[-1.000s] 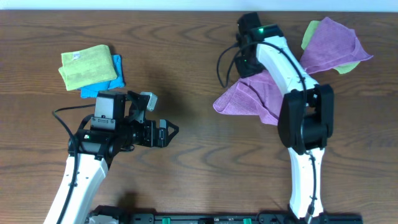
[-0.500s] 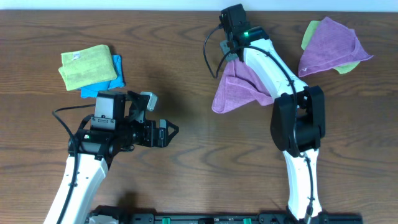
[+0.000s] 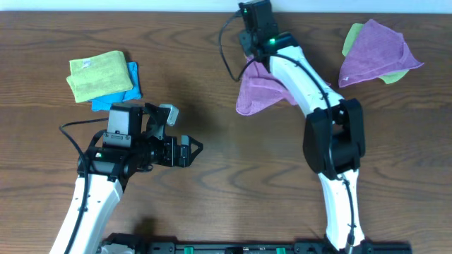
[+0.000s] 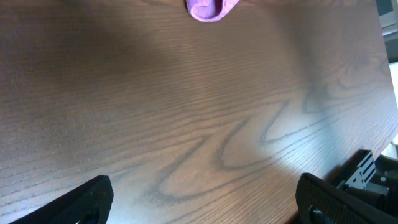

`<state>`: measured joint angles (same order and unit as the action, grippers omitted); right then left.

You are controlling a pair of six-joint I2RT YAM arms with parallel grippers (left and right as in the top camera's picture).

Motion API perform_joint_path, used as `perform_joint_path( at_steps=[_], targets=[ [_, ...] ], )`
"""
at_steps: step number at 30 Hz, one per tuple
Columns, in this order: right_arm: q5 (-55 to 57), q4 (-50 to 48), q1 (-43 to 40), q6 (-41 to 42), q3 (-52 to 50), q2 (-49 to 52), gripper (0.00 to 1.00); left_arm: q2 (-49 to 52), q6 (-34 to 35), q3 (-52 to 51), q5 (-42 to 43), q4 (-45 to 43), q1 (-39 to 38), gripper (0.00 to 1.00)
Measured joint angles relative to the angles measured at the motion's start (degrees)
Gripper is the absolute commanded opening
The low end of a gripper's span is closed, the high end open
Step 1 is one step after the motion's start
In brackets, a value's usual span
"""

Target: Fold the cloth

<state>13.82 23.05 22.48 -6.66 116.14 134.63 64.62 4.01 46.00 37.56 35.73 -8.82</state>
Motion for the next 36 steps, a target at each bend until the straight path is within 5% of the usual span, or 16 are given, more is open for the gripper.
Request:
perform_joint_path(
  at_steps=[7,17,23,36],
  targets=[
    [0.6,-0.2,4.1,-0.2,0.4,0.0,0.75,0.0,0.0,0.0,0.0,0.0,0.0,0.95],
    [2.7,26.9,4.9,7.3,1.1,-2.3,0.87,0.0,0.0,0.0,0.0,-0.2,0.0,0.95],
    [-1.2,42.8,2.4,18.1,1.3,-7.3,0.86,0.0,0.5,0.0,0.0,-0.2,0.0,0.95],
    [-16.2,43.7,1.4,35.9,1.3,-7.8,0.73,0.0,2.2,0.0,0.0,-0.2,0.0,0.95]
  ],
)
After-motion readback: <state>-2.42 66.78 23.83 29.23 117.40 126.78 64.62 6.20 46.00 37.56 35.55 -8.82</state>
